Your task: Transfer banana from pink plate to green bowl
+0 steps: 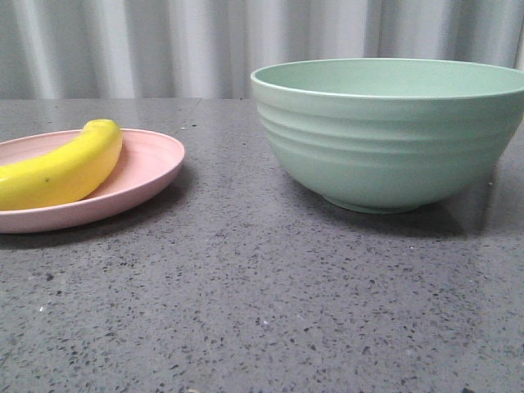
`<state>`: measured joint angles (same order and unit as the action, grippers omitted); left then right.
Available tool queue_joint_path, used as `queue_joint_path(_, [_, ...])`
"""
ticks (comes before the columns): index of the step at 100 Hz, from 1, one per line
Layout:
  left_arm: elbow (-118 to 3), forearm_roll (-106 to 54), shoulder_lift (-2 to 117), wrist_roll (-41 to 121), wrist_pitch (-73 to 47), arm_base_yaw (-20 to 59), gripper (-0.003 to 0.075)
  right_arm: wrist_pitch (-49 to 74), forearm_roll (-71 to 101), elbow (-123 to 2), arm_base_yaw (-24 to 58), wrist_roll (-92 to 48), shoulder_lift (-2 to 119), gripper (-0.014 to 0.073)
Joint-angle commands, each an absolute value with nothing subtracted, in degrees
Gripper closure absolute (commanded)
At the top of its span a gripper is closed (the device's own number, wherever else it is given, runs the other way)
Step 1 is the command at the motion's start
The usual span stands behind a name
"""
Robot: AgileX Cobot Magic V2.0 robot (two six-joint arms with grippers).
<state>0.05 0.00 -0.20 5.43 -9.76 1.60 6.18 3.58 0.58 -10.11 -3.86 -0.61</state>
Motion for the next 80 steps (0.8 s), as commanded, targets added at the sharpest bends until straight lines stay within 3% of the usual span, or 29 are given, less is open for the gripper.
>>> queue_joint_path(1, [0.59,-1.74,-1.89,5.19,-4.42,1.58,0.0741,1.14,3.49,1.53,-10.32,-4.35,-1.89,0.0657])
queue_joint_path(30, [-2.5,-9.04,-1.32,5.19,-5.28,1.58,0.0741,11.37,4.81,-7.46,-10.32,-4.35,-0.03,0.0657])
queue_joint_path(57, [-13.42,-8.92,6.41,5.19,-5.65,1.58,0.0741,19.01,12.75,-17.59,-10.32,-4.35,9.62,0.0657])
queue_joint_path(80, [-15.33,-8.83,14.09,5.19,-2.85,1.58,0.0739,19.45,12.89,-20.85,-10.32,-4.35,18.51,0.0657])
